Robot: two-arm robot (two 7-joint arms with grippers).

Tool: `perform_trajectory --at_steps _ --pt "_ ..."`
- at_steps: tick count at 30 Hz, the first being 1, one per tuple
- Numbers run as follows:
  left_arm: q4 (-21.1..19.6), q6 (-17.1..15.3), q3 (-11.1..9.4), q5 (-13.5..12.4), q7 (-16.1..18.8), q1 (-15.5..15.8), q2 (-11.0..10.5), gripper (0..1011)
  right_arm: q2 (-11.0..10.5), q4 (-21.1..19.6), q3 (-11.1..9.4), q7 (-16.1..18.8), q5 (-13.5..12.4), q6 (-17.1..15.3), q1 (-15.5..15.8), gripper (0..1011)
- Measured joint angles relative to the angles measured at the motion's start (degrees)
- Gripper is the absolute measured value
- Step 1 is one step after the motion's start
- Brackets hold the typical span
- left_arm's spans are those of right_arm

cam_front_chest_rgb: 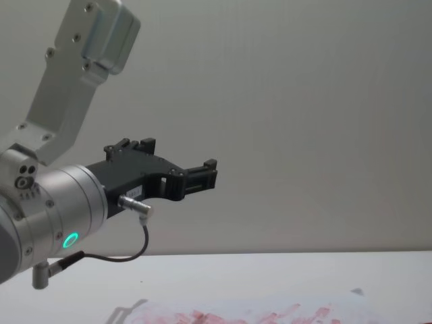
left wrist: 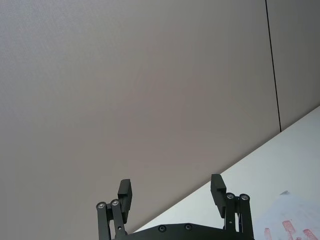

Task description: Use the one hand to pick up the stamp and affix it onto the A4 paper.

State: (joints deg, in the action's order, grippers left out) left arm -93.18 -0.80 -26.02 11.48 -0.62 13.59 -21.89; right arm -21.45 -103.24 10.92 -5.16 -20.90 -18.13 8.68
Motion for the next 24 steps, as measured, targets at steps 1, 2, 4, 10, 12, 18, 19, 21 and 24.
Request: perform_trajectory --at_steps 1,2,4,10,12,18,19,21,24 --pt "0.0 0.0 0.0 0.0 0.0 0.0 0.0 1001 0.06 0.12 0.03 0.07 0.07 -0.25 -0.09 1001" --pt "0.0 0.0 0.0 0.0 0.0 0.0 0.0 1001 0.19 0.38 0.06 0.21 0.25 -0.74 -0.28 1001" --pt "0.0 0.0 0.0 0.0 0.0 0.0 0.0 1001 0.3 0.64 0.1 0.37 0.42 -1.2 -0.47 1001" --pt "0.0 0.0 0.0 0.0 0.0 0.0 0.0 1001 0.91 1.97 0.3 1.28 1.34 -2.57 -1.56 1001" --pt "0.0 0.0 0.0 0.0 -0.01 0.0 0.0 1001 1.13 2.43 0.37 1.64 1.7 -2.97 -1.98 1001" --pt "0.0 0.0 0.0 0.0 0.0 0.0 0.0 1001 1.53 3.34 0.53 2.32 2.4 -3.73 -2.77 979" --pt "0.0 0.0 0.0 0.0 0.0 0.0 0.0 1001 1.56 3.42 0.54 2.37 2.46 -3.78 -2.82 979" --pt "0.0 0.0 0.0 0.0 0.0 0.0 0.0 1001 1.64 3.59 0.56 2.49 2.58 -3.89 -2.95 929" --pt "0.0 0.0 0.0 0.0 -0.01 0.0 0.0 1001 1.75 3.88 0.6 2.67 2.78 -4.1 -3.19 856"
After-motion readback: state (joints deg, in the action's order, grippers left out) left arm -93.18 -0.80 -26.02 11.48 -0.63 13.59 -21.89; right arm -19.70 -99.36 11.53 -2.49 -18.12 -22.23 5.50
